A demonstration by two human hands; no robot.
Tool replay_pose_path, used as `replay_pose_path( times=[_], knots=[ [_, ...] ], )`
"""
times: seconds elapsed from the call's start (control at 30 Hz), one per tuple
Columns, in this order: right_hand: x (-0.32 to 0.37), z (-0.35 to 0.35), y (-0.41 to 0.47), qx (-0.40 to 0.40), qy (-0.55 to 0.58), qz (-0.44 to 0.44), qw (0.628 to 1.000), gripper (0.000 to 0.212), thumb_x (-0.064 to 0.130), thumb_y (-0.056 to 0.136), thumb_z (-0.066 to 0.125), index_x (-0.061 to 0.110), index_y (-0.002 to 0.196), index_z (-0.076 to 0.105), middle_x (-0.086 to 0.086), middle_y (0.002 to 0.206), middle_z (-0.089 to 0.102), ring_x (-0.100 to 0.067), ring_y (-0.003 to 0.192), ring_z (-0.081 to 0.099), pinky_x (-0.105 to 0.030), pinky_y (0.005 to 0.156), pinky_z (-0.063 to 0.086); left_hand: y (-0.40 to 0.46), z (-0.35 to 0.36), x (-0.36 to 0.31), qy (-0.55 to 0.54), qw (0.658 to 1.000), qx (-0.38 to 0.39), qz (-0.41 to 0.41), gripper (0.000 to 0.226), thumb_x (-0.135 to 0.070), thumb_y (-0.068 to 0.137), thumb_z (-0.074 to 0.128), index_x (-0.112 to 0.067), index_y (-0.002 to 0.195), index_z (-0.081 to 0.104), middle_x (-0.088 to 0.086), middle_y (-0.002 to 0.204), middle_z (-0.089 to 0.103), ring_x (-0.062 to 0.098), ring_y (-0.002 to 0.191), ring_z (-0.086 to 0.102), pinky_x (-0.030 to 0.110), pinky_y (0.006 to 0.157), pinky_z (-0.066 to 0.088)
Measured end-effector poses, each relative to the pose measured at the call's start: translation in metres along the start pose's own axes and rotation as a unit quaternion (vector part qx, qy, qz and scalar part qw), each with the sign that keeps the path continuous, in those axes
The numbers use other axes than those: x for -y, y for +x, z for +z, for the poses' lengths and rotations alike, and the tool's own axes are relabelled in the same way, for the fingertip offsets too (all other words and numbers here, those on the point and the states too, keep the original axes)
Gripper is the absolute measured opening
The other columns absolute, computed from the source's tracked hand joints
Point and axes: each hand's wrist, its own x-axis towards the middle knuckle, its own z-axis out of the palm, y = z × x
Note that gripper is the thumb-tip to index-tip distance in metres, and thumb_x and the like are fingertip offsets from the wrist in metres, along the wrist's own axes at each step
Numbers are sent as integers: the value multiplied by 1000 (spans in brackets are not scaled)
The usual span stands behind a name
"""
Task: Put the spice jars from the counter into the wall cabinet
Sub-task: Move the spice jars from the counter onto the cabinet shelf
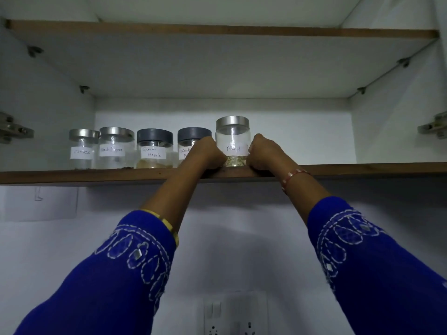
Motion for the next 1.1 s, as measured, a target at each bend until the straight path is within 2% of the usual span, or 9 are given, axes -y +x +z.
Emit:
replay_pose_path(
  times=[0.07,0.13,0.27,0.43,0.6,0.73,0.9,1.0,1.1],
  knots=[
    [1,-2,7,39,-17,6,999,10,6,90,49,-2,94,54,-15,98,60,-27,91,54,-27,68,43,8,-2,1,34,999,32,-1,10,-7,88,53,-9,98,55,5,92,51,17,75,46,24,69,39],
    [1,-4,13,73,-27,7,997,22,6,91,47,2,69,49,-9,75,53,-24,74,49,-20,51,33,15,-3,2,90,994,68,-2,20,-11,90,51,-6,109,54,9,107,53,18,82,49,28,78,37],
    [-4,-2,22,81,-23,9,996,22,6,89,51,-4,105,62,-20,118,61,-23,70,46,-20,48,31,26,2,4,172,981,94,12,30,-12,93,44,0,118,54,13,125,56,26,110,54,32,90,41],
    [-4,10,27,10,-17,1,1000,35,6,88,47,11,57,31,-15,93,52,-27,78,55,-27,60,37,25,6,2,145,988,53,4,20,-8,91,43,-4,106,56,17,126,57,26,96,52,29,77,36],
    [-9,15,8,-129,32,-40,990,12,5,82,51,0,72,55,-7,71,49,-24,74,49,-27,60,37,12,13,3,68,995,-73,7,15,-6,87,45,-4,80,59,18,112,63,25,81,52,26,58,38],
    [-10,19,-8,-196,6,-59,979,31,14,89,44,5,59,47,-4,57,43,-24,67,45,-24,50,27,-18,19,3,86,976,-199,1,25,-12,89,43,0,100,62,18,106,66,32,96,60,31,72,37],
    [-25,39,-47,-271,-129,-135,944,52,30,96,25,0,98,68,-22,92,70,-37,89,60,-39,78,40,-53,38,24,169,937,-283,118,34,-18,93,34,-1,100,62,21,100,67,35,99,59,44,102,32],
    [-34,36,-68,-175,-161,-131,962,50,29,98,30,6,142,34,-23,143,42,-37,132,38,-44,112,23,-73,45,41,108,953,-236,157,39,-18,93,32,-6,124,53,17,129,54,33,130,39,48,116,15],
    [-39,37,-106,-140,-95,-124,978,53,26,99,36,8,147,24,-18,155,20,-34,145,14,-44,119,10,-111,50,45,-34,966,-197,166,41,-15,96,29,-5,133,45,15,144,42,30,139,30,47,119,14]
  ],
)
